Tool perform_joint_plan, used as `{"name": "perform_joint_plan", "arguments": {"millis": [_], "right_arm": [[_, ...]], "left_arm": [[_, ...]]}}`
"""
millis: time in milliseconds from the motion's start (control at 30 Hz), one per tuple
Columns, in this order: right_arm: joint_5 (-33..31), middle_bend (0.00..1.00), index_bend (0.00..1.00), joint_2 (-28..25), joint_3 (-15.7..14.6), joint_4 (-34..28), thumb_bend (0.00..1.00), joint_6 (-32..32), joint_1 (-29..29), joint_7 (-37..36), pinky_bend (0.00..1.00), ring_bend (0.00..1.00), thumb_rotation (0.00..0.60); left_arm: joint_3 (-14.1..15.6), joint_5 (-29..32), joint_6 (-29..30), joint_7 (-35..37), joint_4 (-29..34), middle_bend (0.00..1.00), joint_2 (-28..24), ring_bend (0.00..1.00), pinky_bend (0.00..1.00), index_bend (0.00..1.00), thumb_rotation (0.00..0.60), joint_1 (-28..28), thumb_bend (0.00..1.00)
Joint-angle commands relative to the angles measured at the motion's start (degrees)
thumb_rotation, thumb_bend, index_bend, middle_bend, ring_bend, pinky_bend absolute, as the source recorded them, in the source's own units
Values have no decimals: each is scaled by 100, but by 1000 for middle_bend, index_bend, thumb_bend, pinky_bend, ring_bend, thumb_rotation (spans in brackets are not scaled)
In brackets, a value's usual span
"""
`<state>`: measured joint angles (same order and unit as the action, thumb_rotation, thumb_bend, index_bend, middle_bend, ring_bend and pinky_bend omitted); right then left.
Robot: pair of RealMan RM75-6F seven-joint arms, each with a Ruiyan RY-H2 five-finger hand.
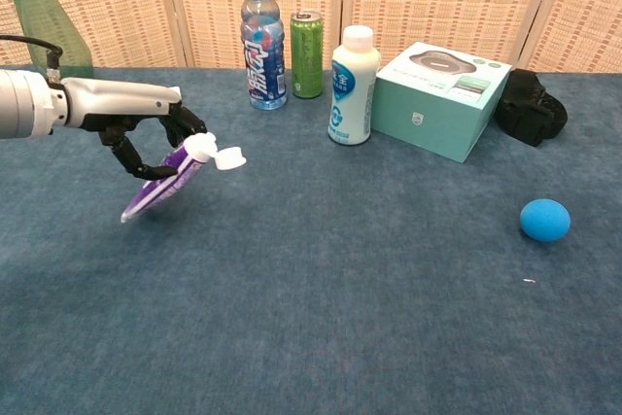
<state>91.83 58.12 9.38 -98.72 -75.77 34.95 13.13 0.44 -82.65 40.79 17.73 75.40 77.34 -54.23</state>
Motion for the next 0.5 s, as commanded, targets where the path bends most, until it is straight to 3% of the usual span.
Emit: {"name": "perform_joint_plan", "arguments": {"millis": [33, 267, 500], "right_arm": [[-32, 382, 592, -47, 19, 21, 204, -54, -74, 6, 269, 155, 600], [-100, 382, 592, -173, 22, 106, 204, -158, -277, -47, 269, 155, 600], [-231, 377, 545, -356, -42, 97, 204, -248, -562, 4, 269, 155, 600]], "left_arm": [[-113, 329, -152, -183, 94, 323, -35, 200, 235, 246, 600, 62, 388], [-313, 743, -139, -171, 558, 278, -398, 164, 229, 194, 600, 222, 388], [-538, 1133, 633, -330, 965, 279, -723, 167, 230, 195, 600, 721, 388]]}}
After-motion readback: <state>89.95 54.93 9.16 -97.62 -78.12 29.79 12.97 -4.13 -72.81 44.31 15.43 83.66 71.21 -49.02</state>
